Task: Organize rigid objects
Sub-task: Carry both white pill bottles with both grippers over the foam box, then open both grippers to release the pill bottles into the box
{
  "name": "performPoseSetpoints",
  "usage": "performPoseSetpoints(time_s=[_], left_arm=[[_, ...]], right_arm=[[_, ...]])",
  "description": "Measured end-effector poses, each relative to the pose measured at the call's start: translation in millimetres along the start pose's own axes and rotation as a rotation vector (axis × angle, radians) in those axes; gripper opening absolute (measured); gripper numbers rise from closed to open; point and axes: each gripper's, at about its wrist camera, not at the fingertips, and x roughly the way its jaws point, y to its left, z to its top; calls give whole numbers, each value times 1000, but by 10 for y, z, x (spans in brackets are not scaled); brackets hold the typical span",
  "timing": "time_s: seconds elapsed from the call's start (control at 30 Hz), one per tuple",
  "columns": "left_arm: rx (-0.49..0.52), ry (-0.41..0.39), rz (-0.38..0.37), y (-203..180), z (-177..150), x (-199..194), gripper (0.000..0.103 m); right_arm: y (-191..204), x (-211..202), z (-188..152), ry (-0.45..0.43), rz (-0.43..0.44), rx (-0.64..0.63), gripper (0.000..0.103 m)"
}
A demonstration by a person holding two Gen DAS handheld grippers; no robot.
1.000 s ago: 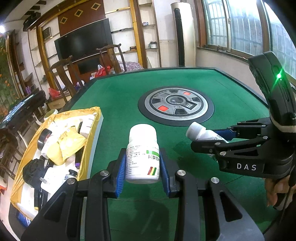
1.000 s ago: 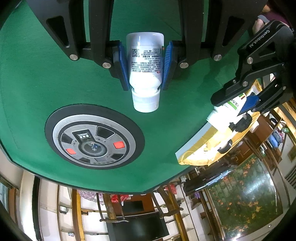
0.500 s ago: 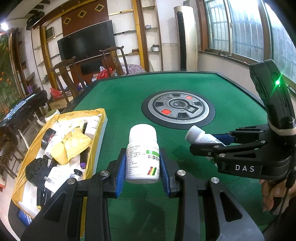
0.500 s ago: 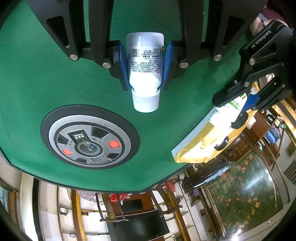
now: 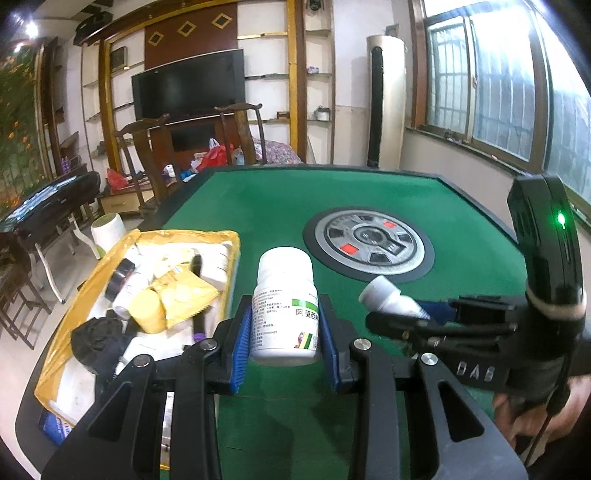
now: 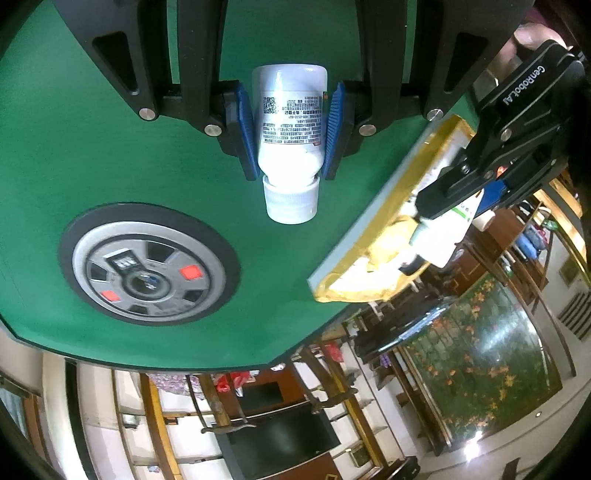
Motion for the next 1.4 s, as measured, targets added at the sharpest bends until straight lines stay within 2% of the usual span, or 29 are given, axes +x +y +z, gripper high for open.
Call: performPoseSetpoints(time_s=[0.13,0.47,0.9,1.17,1.4], left_arm=[[-26,-18,13,139,32,-59,31],[-100,-33,65,602,45,-112,31],[-263,30,155,1452,-199,5,31],[-287,70,160,1640,-353,121,31],[-268,104,146,1631,-389,205,31]], right_arm=[[224,17,50,-20,23,-17,30],[664,223,126,6,85,-35,30],[1254,611,163,53,146,-51,30],[1410,818,53,97,149,-57,31],[1451,905,92,96,105,-59,31]])
